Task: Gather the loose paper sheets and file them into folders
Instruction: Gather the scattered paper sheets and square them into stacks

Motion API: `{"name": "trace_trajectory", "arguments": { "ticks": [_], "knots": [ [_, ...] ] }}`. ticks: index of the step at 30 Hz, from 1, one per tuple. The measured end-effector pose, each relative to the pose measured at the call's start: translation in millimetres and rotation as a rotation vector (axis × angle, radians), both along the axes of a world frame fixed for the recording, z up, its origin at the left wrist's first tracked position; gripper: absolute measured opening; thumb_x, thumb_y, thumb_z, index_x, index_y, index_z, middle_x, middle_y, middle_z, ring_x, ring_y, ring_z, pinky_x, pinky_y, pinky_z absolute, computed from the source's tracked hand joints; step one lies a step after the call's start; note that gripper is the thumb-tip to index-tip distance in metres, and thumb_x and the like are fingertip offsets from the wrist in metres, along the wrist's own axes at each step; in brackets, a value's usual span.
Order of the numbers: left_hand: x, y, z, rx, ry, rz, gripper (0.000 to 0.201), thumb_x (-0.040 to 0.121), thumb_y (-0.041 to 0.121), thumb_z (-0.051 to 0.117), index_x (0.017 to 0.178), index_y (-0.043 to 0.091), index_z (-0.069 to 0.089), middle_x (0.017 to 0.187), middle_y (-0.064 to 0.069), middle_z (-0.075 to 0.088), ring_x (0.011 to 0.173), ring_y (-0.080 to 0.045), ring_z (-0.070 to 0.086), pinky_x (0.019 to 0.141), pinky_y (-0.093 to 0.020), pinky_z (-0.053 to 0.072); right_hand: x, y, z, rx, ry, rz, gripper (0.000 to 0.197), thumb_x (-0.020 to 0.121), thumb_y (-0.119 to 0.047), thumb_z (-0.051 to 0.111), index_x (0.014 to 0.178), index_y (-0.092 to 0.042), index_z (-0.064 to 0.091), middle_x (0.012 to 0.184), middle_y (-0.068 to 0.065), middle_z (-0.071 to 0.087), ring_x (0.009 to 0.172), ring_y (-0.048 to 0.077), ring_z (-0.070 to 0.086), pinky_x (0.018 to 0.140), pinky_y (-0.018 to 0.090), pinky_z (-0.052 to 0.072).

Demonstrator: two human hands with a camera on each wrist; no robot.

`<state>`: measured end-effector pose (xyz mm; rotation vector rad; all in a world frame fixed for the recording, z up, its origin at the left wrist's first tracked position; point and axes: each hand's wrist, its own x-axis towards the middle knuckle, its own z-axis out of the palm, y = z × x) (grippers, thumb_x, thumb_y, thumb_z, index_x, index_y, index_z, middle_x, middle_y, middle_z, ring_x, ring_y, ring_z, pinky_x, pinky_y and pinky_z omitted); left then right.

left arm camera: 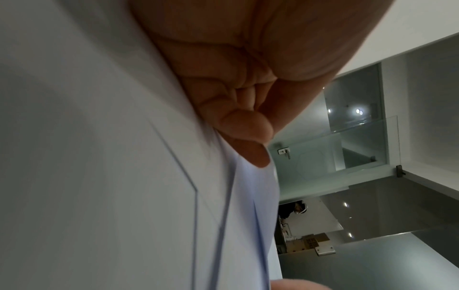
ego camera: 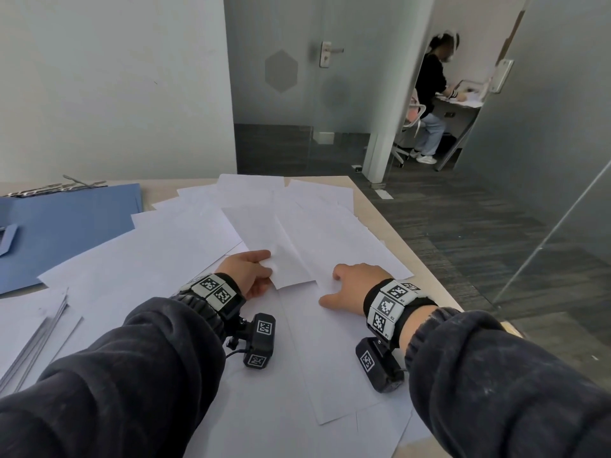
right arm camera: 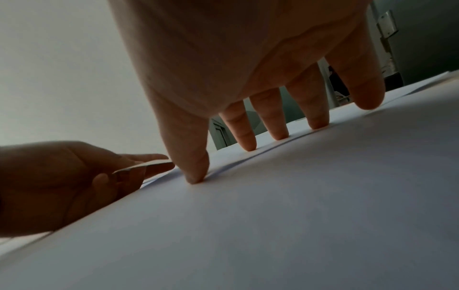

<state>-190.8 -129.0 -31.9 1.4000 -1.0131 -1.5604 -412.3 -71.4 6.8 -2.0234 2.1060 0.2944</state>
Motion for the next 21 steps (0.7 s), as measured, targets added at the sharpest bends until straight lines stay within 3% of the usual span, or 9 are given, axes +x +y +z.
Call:
{"name": "trace_trajectory", "arguments": {
  "ticks": [6, 9, 11, 16, 19, 21],
  "knots": [
    [3, 4, -2, -0.02, 0.004, 0.003, 0.045, 0.088, -0.014, 0.058, 0.128, 0.006, 0.062, 0.08, -0.014, 0.057, 0.048, -0.017, 0.055, 0.043, -0.023, 0.051, 14, -3, 0, -0.017, 0.091, 0.008, 0.039, 0.09, -0.045, 0.052, 0.118, -0.017, 0.048, 0.083, -0.001, 0.05, 0.083, 0.025, 0.055, 0.068, 0.032, 0.046],
    [3, 6, 0, -0.021, -0.011, 0.005, 0.043, 0.088, -0.013, 0.058, 0.127, 0.006, 0.062, 0.072, -0.011, 0.058, 0.045, -0.016, 0.055, 0.043, -0.024, 0.051, 11, -3, 3, -0.041, 0.069, -0.002, 0.028, 0.092, -0.03, 0.047, 0.116, -0.017, 0.052, 0.094, 0.002, 0.057, 0.085, 0.026, 0.055, 0.07, 0.031, 0.044],
    [2, 7, 2, -0.014, -0.021, 0.001, 0.043, 0.088, -0.013, 0.057, 0.126, 0.007, 0.063, 0.071, -0.01, 0.06, 0.045, -0.017, 0.053, 0.043, -0.023, 0.049, 5, -2, 5, -0.079, 0.01, -0.046, 0.022, 0.093, -0.027, 0.045, 0.111, -0.02, 0.056, 0.1, 0.002, 0.062, 0.086, 0.025, 0.057, 0.072, 0.031, 0.046],
    [1, 21, 15, 0.03, -0.014, -0.021, 0.043, 0.088, -0.012, 0.055, 0.123, 0.011, 0.066, 0.075, -0.011, 0.064, 0.05, -0.018, 0.057, 0.049, -0.026, 0.042, -13, 10, 10, -0.242, -0.228, -0.166, 0.014, 0.093, -0.029, 0.044, 0.09, -0.017, 0.05, 0.08, 0.003, 0.059, 0.07, 0.023, 0.053, 0.063, 0.031, 0.041],
    [-3, 40, 21, 0.053, 0.031, -0.059, 0.041, 0.088, -0.013, 0.055, 0.119, 0.01, 0.067, 0.075, -0.009, 0.065, 0.05, -0.018, 0.06, 0.049, -0.026, 0.04, -11, 25, 14, -0.324, -0.382, -0.062, 0.024, 0.094, -0.03, 0.048, 0.075, -0.019, 0.037, 0.07, 0.004, 0.049, 0.063, 0.024, 0.042, 0.058, 0.033, 0.035],
    [-7, 55, 25, 0.077, 0.084, -0.079, 0.039, 0.088, -0.013, 0.053, 0.116, 0.008, 0.068, 0.076, -0.01, 0.066, 0.052, -0.018, 0.061, 0.042, -0.022, 0.039, -5, 39, 17, -0.297, -0.427, 0.058, 0.026, 0.097, -0.033, 0.049, 0.076, -0.023, 0.038, 0.074, 0.004, 0.054, 0.062, 0.022, 0.043, 0.061, 0.034, 0.038]
  ]
}}
